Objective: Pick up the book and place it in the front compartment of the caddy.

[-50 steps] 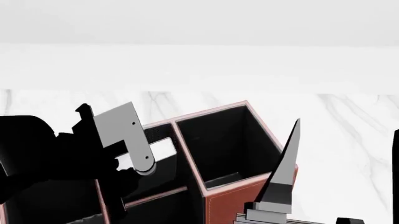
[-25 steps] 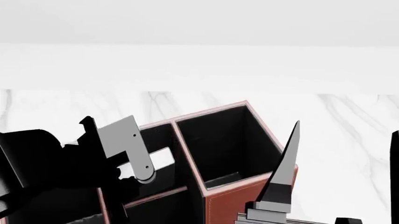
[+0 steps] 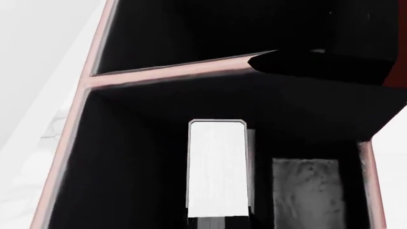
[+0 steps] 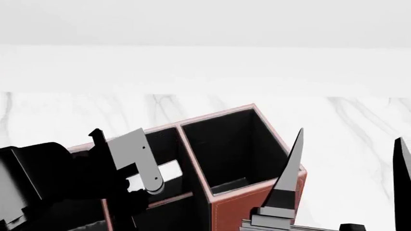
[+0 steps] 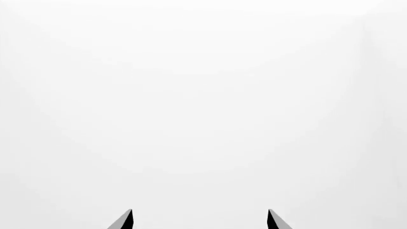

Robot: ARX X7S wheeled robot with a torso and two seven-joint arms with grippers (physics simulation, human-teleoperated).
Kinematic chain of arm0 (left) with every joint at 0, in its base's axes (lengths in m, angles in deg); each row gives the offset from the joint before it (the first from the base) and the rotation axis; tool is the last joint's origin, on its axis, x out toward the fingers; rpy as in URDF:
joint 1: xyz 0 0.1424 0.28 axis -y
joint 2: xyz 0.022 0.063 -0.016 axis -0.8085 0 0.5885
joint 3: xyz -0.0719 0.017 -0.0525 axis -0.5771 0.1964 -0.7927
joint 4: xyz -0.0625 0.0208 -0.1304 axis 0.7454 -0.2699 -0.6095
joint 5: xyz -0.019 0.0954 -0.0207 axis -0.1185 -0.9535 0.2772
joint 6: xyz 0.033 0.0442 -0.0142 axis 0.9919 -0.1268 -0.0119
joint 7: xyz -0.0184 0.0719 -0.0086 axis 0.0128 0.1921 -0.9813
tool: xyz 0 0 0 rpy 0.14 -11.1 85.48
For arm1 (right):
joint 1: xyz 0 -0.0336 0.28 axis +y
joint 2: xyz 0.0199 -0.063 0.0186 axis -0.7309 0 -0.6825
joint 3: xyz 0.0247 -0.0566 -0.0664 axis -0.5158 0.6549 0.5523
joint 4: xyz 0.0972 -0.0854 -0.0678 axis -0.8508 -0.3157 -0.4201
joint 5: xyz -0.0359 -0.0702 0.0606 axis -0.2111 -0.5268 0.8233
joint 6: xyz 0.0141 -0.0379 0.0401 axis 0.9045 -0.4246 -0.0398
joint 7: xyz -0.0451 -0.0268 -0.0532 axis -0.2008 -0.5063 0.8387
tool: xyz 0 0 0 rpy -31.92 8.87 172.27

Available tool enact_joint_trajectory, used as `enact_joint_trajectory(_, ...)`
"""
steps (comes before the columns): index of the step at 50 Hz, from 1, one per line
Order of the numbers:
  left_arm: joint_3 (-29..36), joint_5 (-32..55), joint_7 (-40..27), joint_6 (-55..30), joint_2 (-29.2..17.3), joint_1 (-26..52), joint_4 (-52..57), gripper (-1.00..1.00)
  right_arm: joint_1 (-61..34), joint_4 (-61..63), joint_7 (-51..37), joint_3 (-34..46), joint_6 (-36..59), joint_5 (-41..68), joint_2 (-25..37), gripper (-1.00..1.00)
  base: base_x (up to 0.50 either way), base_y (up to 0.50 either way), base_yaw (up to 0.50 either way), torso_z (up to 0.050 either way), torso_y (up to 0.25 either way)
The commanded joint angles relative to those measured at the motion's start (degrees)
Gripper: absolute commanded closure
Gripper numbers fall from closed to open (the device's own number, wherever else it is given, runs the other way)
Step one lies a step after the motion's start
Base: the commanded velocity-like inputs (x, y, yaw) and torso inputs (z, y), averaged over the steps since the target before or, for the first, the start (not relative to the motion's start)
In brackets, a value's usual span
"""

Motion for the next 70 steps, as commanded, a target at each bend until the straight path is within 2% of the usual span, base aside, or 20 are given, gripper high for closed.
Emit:
enact_joint_trajectory(1, -2.16, -1.58, 0.34, 0.30, 2.49, 0.62, -4.45, -1.00, 0.06, -1.04, 1.82, -0.54, -0.68, -0.46, -1.12, -1.00, 0.00, 0.00, 0.00, 0.000, 0.000)
enact_joint_trajectory(16, -2.43, -1.38, -0.37, -0.48, 1.54, 1.01, -2.78, -1.00, -0.13, -1.10, 1.72, -0.31, -0.73, -0.31, -1.04, -1.00, 0.00, 0.00, 0.00, 0.000, 0.000)
enact_joint_trajectory(25, -2.54, -0.19, -1.99, -2.64, -0.64, 0.62, 2.48, -1.00, -0.23, -0.01, 1.31, -0.52, -0.14, 0.05, -0.73, -1.00, 0.00, 0.00, 0.00, 0.000, 0.000)
enact_joint_trajectory(36, -3.78, 2.51, -5.73, -6.05, -5.54, 0.60, 13.09, -1.00, -0.45, 0.61, 1.11, -0.13, 0.14, 0.10, -0.67, -1.00, 0.00, 0.00, 0.00, 0.000, 0.000)
enact_joint_trajectory(43, -9.71, 9.01, -10.54, -5.64, -10.34, -0.97, 22.35, -1.00, -0.69, 1.27, 0.94, 0.52, 0.55, -0.21, -0.67, -1.00, 0.00, 0.00, 0.00, 0.000, 0.000)
enact_joint_trajectory(45, -9.12, 8.27, -10.31, -5.61, -10.64, -0.91, 22.50, -1.00, -0.71, 1.22, 0.95, 0.61, 0.47, -0.26, -0.67, -1.00, 0.00, 0.00, 0.00, 0.000, 0.000)
enact_joint_trajectory(46, -9.99, 9.57, -12.76, -6.03, -12.69, -1.82, 26.31, -1.00, -0.65, 1.16, 1.01, 0.74, 0.30, -0.42, -0.67, -1.00, 0.00, 0.00, 0.00, 0.000, 0.000)
enact_joint_trajectory(47, -10.01, 9.64, -12.85, -6.10, -12.76, -1.83, 26.47, -1.00, -0.64, 1.15, 1.00, 0.76, 0.28, -0.42, -0.66, -1.00, 0.00, 0.00, 0.00, 0.000, 0.000)
enact_joint_trajectory(57, -12.33, 8.90, -20.96, 1.39, -19.37, -8.83, 41.56, -1.00, -1.05, 2.02, 0.60, 1.47, 1.37, -0.65, -0.54, -1.00, 0.00, 0.00, 0.00, 0.000, 0.000)
enact_joint_trajectory(62, -13.93, 10.50, -24.54, 4.87, -21.13, -12.54, 46.79, -1.00, -1.23, 2.14, 0.53, 1.66, 1.53, -0.66, -0.49, -1.00, 0.00, 0.00, 0.00, 0.000, 0.000)
enact_joint_trajectory(70, -13.89, 7.99, -28.95, 11.58, -22.52, -19.25, 51.94, -1.00, -1.37, 2.14, 0.36, 2.14, 1.77, -0.89, -0.48, -1.00, 0.00, 0.00, 0.00, 0.000, 0.000)
